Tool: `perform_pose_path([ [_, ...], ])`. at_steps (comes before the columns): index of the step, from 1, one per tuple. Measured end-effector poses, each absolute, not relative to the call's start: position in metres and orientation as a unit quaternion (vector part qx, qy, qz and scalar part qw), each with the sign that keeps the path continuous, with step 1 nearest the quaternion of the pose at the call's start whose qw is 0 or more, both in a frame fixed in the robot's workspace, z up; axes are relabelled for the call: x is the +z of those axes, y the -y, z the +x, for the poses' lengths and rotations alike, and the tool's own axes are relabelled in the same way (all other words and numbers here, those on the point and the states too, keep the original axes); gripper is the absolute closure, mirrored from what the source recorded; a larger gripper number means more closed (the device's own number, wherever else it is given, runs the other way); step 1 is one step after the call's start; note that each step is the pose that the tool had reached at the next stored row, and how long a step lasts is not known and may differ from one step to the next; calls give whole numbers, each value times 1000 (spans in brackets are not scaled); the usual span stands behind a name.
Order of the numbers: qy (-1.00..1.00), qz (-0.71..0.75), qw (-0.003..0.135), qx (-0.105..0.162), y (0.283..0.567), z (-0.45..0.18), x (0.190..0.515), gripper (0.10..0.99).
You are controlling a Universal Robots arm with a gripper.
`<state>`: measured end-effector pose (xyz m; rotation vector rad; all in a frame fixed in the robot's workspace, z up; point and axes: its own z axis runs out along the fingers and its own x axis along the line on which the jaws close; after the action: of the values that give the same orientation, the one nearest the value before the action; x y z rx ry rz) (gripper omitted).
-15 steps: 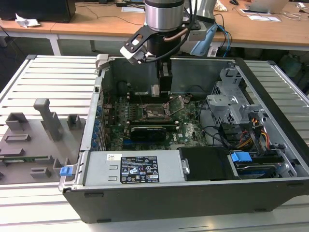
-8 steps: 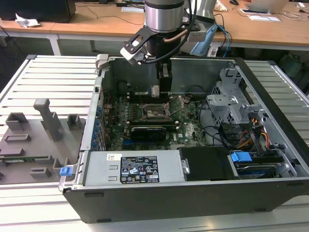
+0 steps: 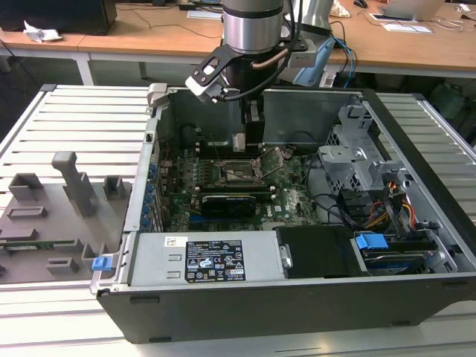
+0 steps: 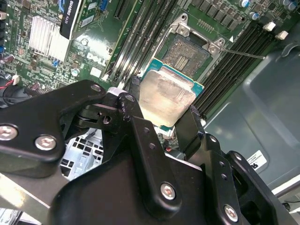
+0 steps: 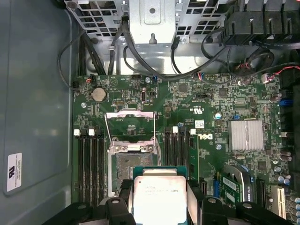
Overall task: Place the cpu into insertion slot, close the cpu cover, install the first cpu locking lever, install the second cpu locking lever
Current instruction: 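Place the cpu into insertion slot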
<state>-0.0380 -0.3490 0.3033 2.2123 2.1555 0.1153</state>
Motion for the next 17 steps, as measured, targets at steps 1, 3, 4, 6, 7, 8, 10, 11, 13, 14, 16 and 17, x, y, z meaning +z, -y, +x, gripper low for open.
perform_pose_path([
  [1, -697, 716, 25, 37, 349, -38, 302, 545],
  [3, -697, 716, 25, 37, 349, -38, 300, 545],
  [4, -697, 716, 25, 37, 349, -38, 299, 545],
  [6, -697, 716, 25, 37, 349, -38, 298, 545],
  [7, -697, 716, 25, 37, 349, -38, 298, 545],
  [8, -697, 716, 25, 37, 349, -38, 297, 545],
  [10, -697, 716, 25, 37, 349, -38, 297, 545],
  [11, -697, 716, 25, 37, 349, -38, 297, 545],
  [13, -697, 716, 25, 37, 349, -38, 296, 545],
  [14, -697, 716, 25, 37, 349, -38, 296, 545],
  [16, -697, 716, 25, 37, 349, -38, 295, 545],
  [17, -697, 716, 25, 37, 349, -38, 294, 545],
])
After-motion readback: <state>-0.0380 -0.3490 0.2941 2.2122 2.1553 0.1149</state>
